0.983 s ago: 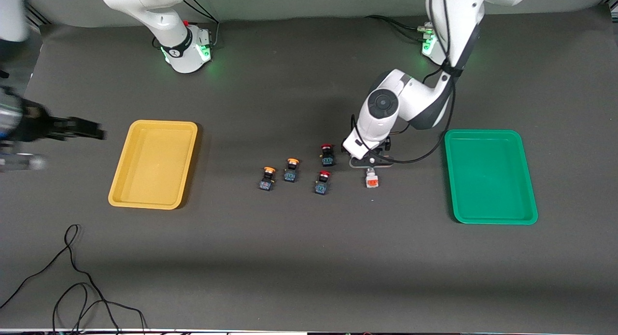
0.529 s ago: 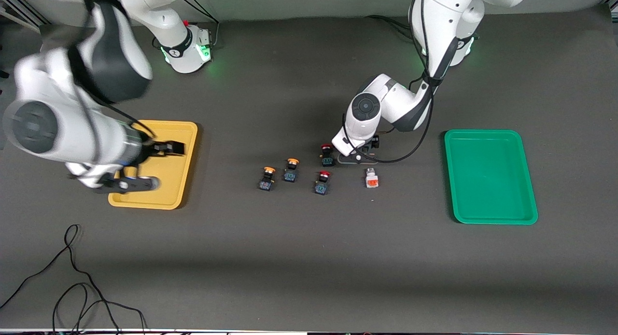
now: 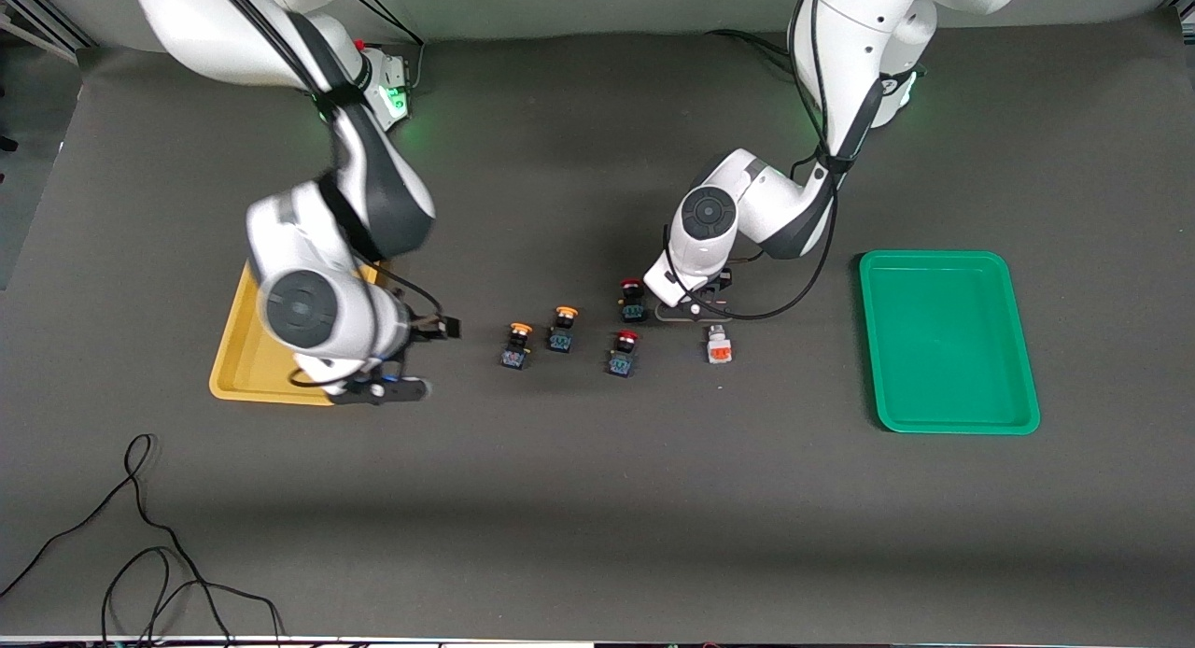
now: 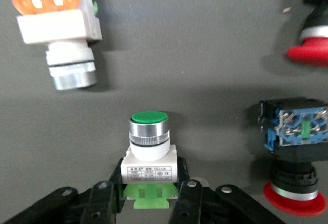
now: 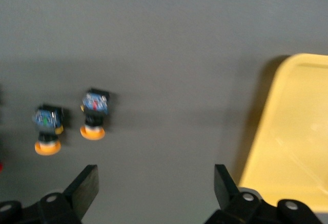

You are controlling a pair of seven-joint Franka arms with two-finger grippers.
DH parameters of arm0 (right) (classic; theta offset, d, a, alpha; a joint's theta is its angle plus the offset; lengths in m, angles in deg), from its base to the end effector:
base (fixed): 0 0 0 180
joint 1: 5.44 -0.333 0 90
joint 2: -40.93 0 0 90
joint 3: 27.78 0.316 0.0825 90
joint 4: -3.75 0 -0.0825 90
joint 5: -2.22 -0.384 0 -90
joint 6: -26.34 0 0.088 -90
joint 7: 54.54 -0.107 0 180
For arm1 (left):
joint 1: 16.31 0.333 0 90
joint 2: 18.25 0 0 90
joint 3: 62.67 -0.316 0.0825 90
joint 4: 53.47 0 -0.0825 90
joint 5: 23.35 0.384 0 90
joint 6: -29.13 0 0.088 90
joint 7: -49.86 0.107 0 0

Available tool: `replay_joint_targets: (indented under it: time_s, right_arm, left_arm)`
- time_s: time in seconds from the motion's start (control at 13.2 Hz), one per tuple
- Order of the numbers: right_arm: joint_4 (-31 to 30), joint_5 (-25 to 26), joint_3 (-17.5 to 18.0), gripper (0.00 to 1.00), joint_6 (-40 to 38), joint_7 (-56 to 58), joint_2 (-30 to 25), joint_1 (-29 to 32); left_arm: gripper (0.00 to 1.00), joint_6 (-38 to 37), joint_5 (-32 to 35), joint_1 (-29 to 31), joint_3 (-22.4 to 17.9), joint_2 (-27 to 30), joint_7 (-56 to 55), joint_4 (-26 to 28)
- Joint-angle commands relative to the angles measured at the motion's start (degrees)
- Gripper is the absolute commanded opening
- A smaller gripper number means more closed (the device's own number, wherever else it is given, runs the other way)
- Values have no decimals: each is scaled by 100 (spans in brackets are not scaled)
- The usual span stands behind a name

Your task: Place green and yellow buttons in trays

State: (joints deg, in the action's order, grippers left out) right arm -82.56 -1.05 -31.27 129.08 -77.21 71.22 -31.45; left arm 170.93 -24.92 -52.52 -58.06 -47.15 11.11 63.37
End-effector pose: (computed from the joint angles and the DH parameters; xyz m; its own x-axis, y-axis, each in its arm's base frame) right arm 0.6155 0.2668 0.3416 0.9733 -0.0254 -0.2280 -0.0089 -0.9973 0.0732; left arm 0.4467 -0.3854 0.1870 0.9962 -0.0053 -0.0872 -0.0054 -1.0000 -0.0004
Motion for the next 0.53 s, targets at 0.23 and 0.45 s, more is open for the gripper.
replay_joint_targets:
  time_s: [0.23, 0.45]
  right_arm:
    - [97, -217, -56, 100, 1246, -746, 933, -342]
    - [97, -226, -56, 100, 1748, -1168, 1250, -475]
  left_arm:
    - [18, -1951, -438, 850, -21, 1428, 365, -512]
    - [18, -3031, -634, 2017, -30, 2115, 1498, -521]
